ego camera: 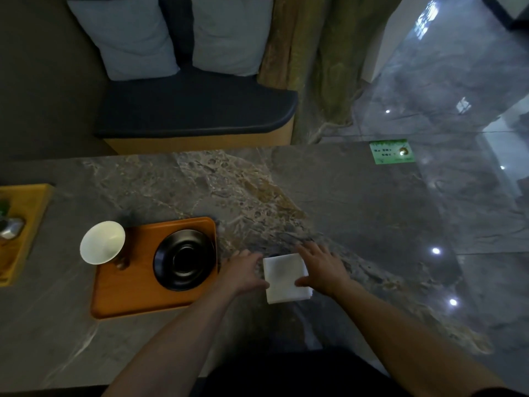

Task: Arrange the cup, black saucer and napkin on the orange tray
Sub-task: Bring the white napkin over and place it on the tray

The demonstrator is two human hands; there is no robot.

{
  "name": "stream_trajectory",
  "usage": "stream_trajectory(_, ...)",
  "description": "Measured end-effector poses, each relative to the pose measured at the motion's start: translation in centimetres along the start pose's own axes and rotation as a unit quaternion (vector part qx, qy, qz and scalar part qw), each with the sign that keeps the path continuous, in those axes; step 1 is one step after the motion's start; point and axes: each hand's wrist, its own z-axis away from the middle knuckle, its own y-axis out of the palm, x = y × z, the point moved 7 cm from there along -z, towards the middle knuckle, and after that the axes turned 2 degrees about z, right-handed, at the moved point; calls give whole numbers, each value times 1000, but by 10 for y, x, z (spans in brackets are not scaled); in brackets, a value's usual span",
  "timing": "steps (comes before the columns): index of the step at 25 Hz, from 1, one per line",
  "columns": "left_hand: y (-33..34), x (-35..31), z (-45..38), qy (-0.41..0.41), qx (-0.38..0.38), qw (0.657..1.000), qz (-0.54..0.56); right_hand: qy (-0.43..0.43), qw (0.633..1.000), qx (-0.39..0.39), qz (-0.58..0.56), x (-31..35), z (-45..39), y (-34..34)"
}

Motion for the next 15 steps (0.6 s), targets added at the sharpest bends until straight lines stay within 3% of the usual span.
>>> stream_trajectory(6, 0, -13, -9, 7, -33, 999, 14, -6, 998, 40, 53, -8, -19, 3)
stream_trajectory(15, -5, -21, -17, 1, -79, 997, 26, 16, 999, 32, -32, -11, -19, -1)
